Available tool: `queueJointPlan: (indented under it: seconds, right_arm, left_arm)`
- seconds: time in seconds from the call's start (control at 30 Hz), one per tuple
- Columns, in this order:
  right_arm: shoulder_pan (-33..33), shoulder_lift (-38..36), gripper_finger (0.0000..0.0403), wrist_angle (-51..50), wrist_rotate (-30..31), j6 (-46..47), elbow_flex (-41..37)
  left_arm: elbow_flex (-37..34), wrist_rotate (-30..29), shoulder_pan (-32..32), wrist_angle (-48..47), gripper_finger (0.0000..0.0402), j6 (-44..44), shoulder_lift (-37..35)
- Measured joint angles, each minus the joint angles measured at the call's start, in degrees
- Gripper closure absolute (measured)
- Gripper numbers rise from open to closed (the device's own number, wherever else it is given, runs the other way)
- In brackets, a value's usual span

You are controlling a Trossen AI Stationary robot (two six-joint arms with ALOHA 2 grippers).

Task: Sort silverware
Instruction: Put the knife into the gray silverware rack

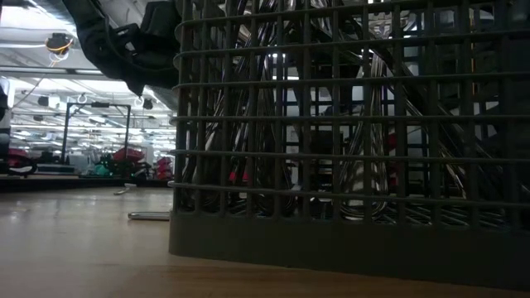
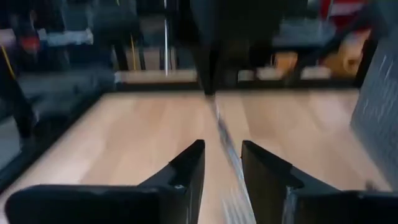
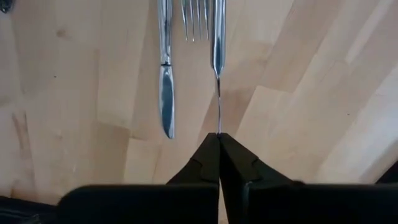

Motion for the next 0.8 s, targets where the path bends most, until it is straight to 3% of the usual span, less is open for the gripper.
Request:
queueJointPlan:
  seconds: [0.1, 0.57, 0.8]
  right_arm:
    - [0.00, 0.00, 0.0402, 0.41, 1.79, -0.39, 0.00]
    - [0.02, 0.00, 0.0402, 12.27, 2.64, -0.20, 0.02]
    - [0.02, 0.00, 0.0402, 13.97, 2.53, -0.22, 0.02]
  left_arm:
    - [0.14, -0.13, -0.14, 3.40, 0.0295, -1.14, 0.97]
    - [3.24, -0.21, -1.06, 2.75, 0.0221, -0.23, 7.15]
    - [3.27, -5.59, -0.89, 1.48, 0.0219, -0.21, 7.15]
